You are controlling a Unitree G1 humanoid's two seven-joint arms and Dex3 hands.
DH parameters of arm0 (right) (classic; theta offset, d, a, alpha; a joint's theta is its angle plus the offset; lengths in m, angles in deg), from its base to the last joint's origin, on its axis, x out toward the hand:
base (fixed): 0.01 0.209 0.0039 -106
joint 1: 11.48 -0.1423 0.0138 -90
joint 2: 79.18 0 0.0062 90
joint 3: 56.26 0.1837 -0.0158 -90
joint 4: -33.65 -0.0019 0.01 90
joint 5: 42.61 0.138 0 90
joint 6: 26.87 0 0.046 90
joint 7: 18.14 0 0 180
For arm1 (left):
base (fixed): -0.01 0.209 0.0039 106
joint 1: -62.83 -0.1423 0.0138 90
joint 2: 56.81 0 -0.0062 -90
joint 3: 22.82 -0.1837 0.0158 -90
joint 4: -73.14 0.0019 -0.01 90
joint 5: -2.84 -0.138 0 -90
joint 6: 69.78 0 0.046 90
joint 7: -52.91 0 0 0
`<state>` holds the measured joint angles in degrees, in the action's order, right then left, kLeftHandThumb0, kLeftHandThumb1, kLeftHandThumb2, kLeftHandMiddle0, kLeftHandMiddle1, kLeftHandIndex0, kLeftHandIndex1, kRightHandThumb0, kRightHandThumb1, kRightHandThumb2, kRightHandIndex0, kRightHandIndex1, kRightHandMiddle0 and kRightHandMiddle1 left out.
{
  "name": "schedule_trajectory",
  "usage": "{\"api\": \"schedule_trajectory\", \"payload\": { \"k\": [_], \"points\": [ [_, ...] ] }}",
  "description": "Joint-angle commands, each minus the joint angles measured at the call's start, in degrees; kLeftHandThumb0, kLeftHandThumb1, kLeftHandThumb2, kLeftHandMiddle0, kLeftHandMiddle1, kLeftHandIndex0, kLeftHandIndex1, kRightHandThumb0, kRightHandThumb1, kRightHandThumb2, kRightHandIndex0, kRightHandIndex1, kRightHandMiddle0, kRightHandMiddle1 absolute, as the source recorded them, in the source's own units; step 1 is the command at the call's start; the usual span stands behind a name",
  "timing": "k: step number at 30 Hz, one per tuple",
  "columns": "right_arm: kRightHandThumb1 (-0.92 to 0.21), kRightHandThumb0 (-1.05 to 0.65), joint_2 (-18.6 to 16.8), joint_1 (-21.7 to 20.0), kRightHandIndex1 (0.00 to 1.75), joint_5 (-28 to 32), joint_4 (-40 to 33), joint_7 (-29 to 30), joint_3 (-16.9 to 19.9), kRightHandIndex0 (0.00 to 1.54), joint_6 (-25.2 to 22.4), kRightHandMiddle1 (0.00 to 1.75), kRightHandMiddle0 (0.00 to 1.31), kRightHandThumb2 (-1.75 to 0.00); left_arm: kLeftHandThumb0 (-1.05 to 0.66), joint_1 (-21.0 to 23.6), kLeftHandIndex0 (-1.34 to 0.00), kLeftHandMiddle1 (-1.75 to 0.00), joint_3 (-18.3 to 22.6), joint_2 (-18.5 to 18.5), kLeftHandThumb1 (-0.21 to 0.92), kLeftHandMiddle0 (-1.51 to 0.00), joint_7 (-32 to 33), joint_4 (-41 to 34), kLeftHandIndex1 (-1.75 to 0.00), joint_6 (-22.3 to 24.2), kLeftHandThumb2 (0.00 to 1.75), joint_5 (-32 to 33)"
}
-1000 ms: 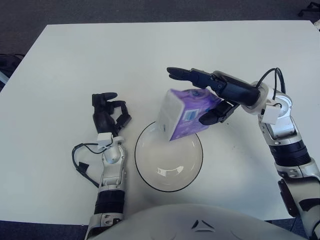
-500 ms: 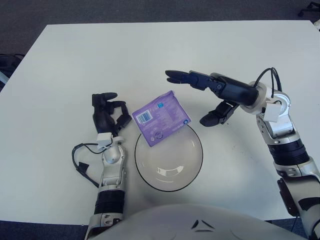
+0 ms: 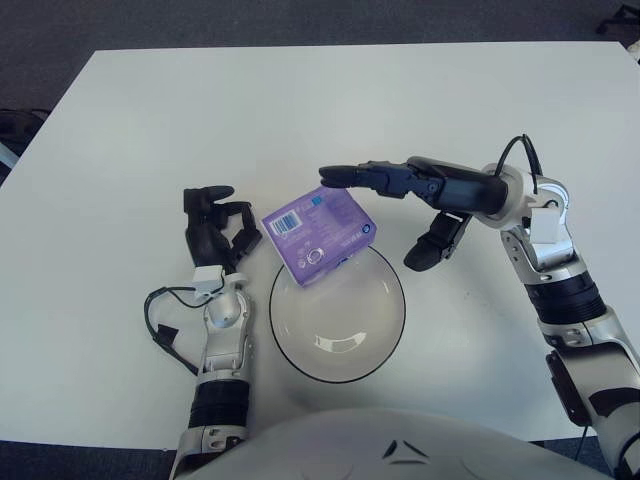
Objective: Put the tissue paper into the plate.
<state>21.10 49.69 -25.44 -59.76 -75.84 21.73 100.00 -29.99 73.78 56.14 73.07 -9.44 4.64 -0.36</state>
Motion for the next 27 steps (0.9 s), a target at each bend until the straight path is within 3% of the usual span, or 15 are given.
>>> {"api": "schedule_trajectory", "payload": {
  "k": [1,7,12,18,20,24,27],
  "points": [
    [-0.84,-0.7,-0.5,-0.9,0.0,-0.7,1.4,-0.5,0.2,0.0,4.0,0.0,0.0,-0.68,0.0,-3.4,-0.23,-1.38,0.5,1.0,0.7,-0.51,-0.1,6.6,-1.75,2.3,0.73,0.6],
    [-0.91,-0.79,-2.4,-1.8,0.0,-2.2,4.5,0.8,0.5,0.0,11.3,0.0,0.0,-0.64,0.0,-3.2,-0.21,-1.37,0.5,1.0,0.75,-0.49,-0.4,7.1,-1.75,1.7,0.66,1.2],
    [-0.92,-0.83,-1.6,-1.8,0.0,-3.9,4.5,1.4,-0.2,0.0,10.1,0.0,0.0,-0.73,0.0,-3.0,-0.2,-1.38,0.5,0.8,0.76,-0.48,-0.3,7.6,-1.75,1.2,0.66,1.1],
    [-0.92,-0.93,-4.7,-1.7,0.0,-11.8,6.6,8.5,3.2,0.0,18.1,0.0,0.0,-0.85,0.0,-2.6,-0.21,-1.39,0.5,0.6,0.74,-0.48,0.1,8.2,-1.75,0.9,0.68,0.6],
    [-0.92,-0.94,-4.2,-2.5,0.0,-13.1,7.5,10.0,4.0,0.0,19.5,0.0,0.0,-0.87,0.0,-2.7,-0.22,-1.39,0.4,0.5,0.73,-0.49,0.0,8.0,-1.75,1.0,0.69,0.5],
    [-0.92,-0.88,0.4,-4.3,0.0,-11.1,8.9,10.1,5.7,0.0,21.2,0.0,0.0,-0.9,0.0,-3.1,-0.25,-1.38,0.3,0.4,0.69,-0.5,-0.4,7.2,-1.75,0.4,0.75,0.6],
    [-0.92,-0.82,1.7,-3.0,0.0,-11.2,9.6,11.6,7.1,0.0,24.2,0.0,0.0,-0.91,0.0,-3.3,-0.27,-1.38,0.1,0.6,0.67,-0.51,-0.6,6.1,-1.75,1.0,0.77,0.8]
  ]
}}
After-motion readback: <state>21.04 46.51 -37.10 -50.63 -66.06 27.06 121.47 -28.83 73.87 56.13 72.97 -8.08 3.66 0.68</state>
